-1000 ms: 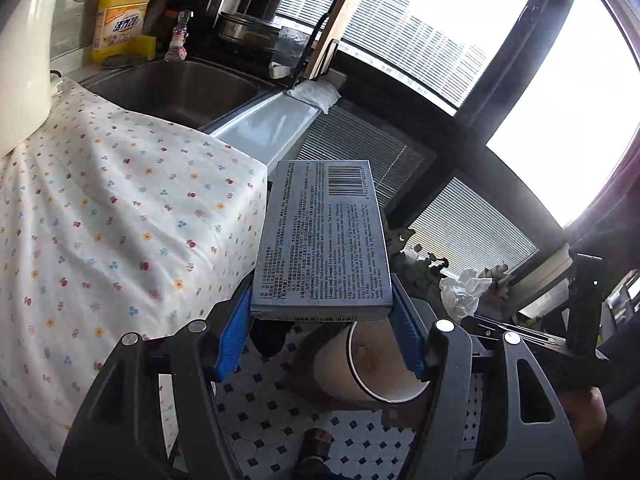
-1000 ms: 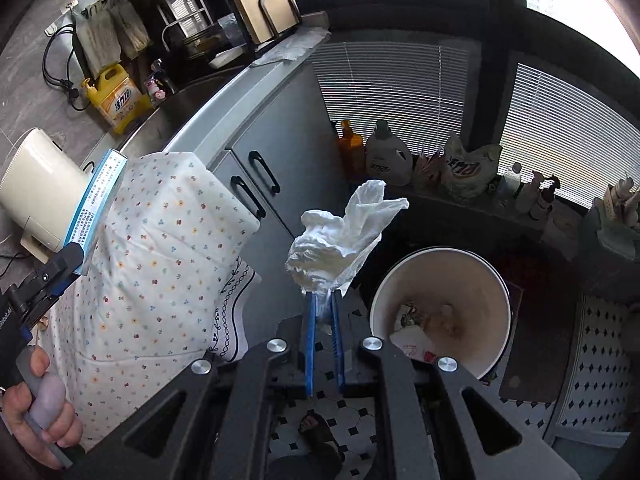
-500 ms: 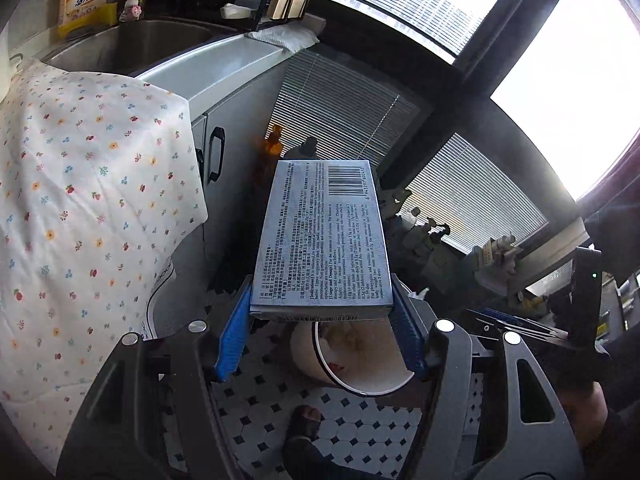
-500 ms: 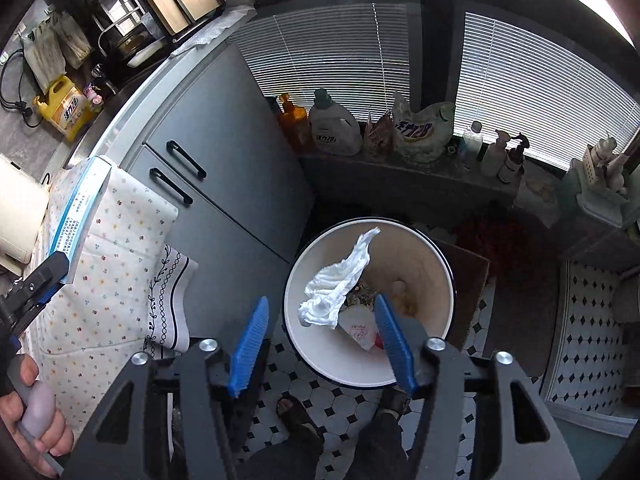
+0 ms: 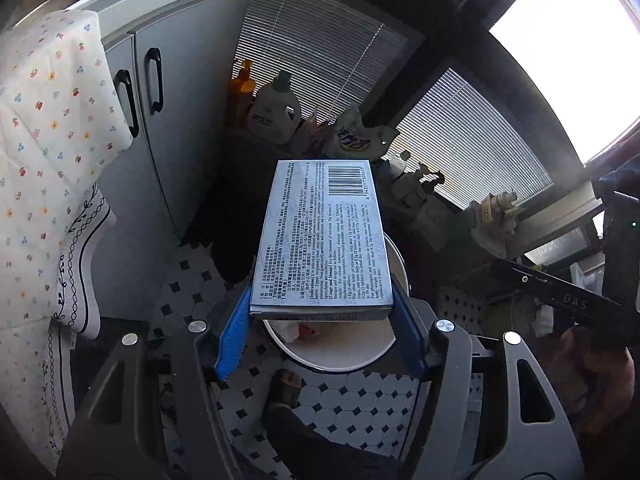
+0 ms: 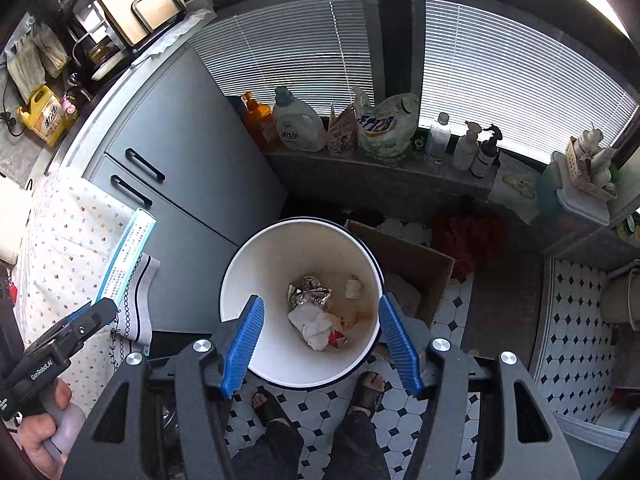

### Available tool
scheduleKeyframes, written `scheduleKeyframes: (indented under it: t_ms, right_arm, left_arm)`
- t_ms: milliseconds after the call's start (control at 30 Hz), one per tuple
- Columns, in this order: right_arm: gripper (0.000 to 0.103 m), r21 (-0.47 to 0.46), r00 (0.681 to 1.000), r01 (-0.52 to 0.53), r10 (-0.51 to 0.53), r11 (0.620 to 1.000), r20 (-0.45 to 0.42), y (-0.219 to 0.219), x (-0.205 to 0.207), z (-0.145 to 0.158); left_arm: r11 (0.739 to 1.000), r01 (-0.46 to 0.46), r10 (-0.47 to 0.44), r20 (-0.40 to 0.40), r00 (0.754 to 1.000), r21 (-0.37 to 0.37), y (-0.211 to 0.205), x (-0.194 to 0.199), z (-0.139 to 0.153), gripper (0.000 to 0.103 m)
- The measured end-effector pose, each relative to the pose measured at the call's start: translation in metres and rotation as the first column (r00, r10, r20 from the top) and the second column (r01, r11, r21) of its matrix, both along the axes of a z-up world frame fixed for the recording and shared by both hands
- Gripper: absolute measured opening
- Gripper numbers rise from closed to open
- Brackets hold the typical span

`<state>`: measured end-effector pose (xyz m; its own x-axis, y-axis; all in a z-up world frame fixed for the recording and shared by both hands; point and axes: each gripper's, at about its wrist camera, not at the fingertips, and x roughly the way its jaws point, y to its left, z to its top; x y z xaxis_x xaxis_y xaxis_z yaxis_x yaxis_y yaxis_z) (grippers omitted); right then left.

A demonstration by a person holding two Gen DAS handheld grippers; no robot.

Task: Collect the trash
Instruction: 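Carry the box and tissue over the white bin and open both grippers, then move both empty grippers back to the counter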

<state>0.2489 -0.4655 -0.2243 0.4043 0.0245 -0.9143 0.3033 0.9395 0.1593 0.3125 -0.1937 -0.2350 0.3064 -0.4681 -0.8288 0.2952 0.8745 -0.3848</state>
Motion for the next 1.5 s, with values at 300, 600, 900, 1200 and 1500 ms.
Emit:
scheduleKeyframes:
  t_ms: [300, 600, 900, 1200, 1500]
  right_arm:
    - [0.061, -0.009, 0.999, 0.032, -0.033, 0.999, -0.020, -0.029, -0.026, -0.005]
    - [0.063, 0.025, 1.000, -0.009, 0.009, 1.000, 0.016, -0.007, -0.014, 0.002]
    - [0.072, 0.048, 0.981, -0.174, 0.169, 0.984, 0.094, 0.084, 0.026, 0.031]
    - [0.089, 0.051, 0.927, -0.344, 0.331, 0.937, 0.179, 0.201, 0.056, 0.067]
    - [0.094, 0.037, 0.864, -0.469, 0.450, 0.882, 0.227, 0.319, 0.071, 0.090]
  left_arm:
    - [0.997, 0.074, -0.074, -0.038, 0.997, -0.001, -0.051, -0.003, -0.016, 0.088]
    - [0.998, -0.032, 0.031, 0.013, 0.999, 0.050, -0.005, 0.001, 0.011, 0.093]
    - [0.967, -0.245, 0.238, 0.098, 0.966, 0.068, 0.107, -0.009, 0.053, 0.094]
    - [0.890, -0.452, 0.433, 0.201, 0.879, 0.058, 0.228, -0.033, 0.098, 0.096]
    - [0.791, -0.611, 0.587, 0.248, 0.771, 0.028, 0.351, -0.060, 0.113, 0.097]
